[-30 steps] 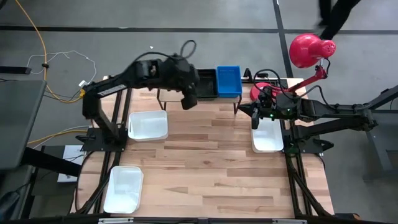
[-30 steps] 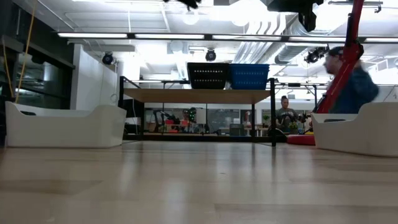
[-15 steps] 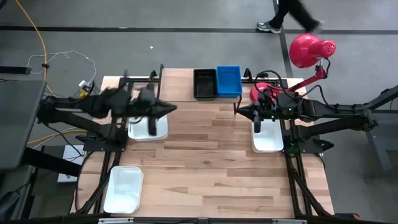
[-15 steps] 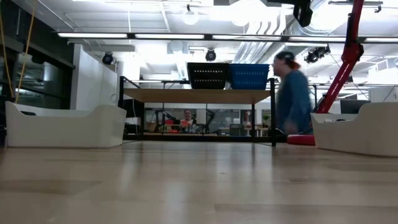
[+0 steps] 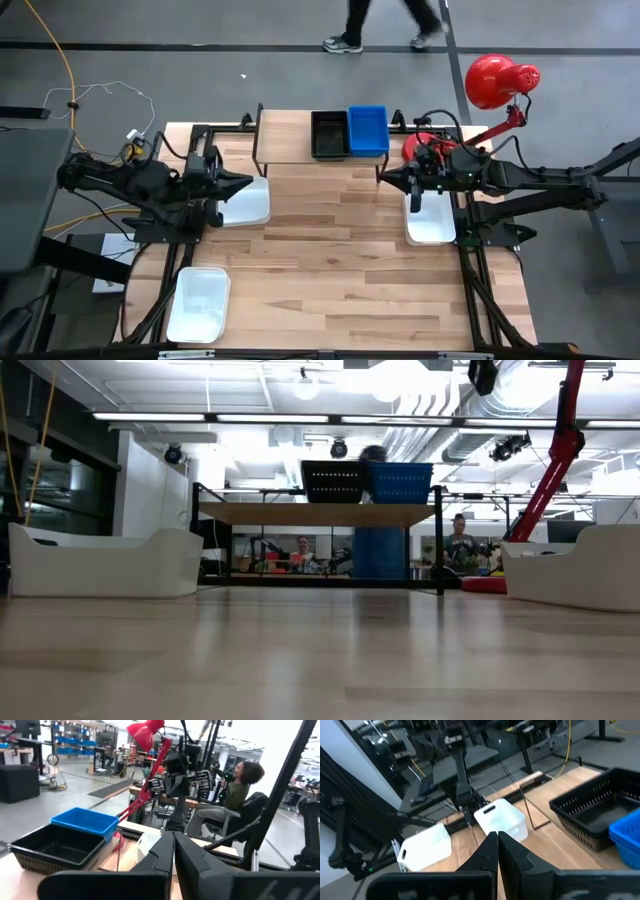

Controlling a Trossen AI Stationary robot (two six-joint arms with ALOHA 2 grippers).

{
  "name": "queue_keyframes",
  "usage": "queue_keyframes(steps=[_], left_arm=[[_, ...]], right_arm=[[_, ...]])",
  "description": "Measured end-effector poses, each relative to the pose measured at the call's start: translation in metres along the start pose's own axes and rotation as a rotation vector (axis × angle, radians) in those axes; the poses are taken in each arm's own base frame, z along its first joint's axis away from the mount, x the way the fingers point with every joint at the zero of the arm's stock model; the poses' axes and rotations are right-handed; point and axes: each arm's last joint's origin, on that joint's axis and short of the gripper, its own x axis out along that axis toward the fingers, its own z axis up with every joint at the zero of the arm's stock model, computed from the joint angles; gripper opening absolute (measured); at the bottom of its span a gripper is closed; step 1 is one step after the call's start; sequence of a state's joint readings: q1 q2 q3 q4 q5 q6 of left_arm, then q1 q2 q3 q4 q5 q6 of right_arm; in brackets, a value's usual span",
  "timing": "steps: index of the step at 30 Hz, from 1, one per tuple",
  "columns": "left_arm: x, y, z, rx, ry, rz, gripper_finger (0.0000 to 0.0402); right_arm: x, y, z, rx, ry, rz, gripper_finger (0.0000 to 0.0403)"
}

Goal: Stack baskets on shelf by color
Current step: Put the top right white bin on the shelf

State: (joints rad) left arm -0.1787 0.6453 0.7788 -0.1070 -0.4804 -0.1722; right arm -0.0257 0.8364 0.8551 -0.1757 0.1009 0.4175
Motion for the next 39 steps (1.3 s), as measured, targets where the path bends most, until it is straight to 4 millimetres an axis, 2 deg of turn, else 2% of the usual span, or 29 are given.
queue_keyframes(steps=[7, 14, 18, 22, 25, 27, 33, 36, 39], left_arm=[[-0.001, 0.0, 0.001, 0.058, -0.003, -0.009, 0.0003], [-0.001, 0.0, 0.0, 0.087, -0.001, -0.009, 0.0005], [-0.001, 0.0, 0.0, 0.089, 0.001, -0.009, 0.0005], [-0.001, 0.0, 0.0, 0.089, 0.002, -0.007, 0.0005], [-0.001, 0.001, 0.0, 0.089, 0.003, 0.0, 0.0005], [-0.001, 0.001, 0.0, 0.089, 0.003, 0.0, 0.0005], [-0.001, 0.001, 0.0, 0.085, 0.003, 0.002, 0.0005], [-0.001, 0.001, 0.0, 0.072, 0.003, 0.003, 0.0005], [-0.001, 0.001, 0.0, 0.073, 0.003, 0.003, 0.0005]], right_arm=[[-0.001, 0.004, 0.009, 0.012, -0.092, 0.049, 0.0], [-0.002, 0.012, 0.016, 0.084, -0.11, 0.222, 0.0], [-0.008, 0.018, 0.017, 0.136, 0.009, 0.235, 0.0], [-0.021, 0.026, 0.016, 0.148, 0.23, 0.174, 0.0002], [-0.032, 0.03, 0.011, 0.154, 0.397, 0.126, 0.0021], [-0.038, 0.032, 0.005, 0.157, 0.501, 0.102, 0.0046], [-0.051, 0.034, -0.036, 0.154, 0.884, -0.039, 0.0153], [-0.053, 0.037, -0.059, 0.09, 1.001, -0.045, 0.0197], [-0.053, 0.037, -0.082, 0.015, 1.062, -0.077, 0.0223]])
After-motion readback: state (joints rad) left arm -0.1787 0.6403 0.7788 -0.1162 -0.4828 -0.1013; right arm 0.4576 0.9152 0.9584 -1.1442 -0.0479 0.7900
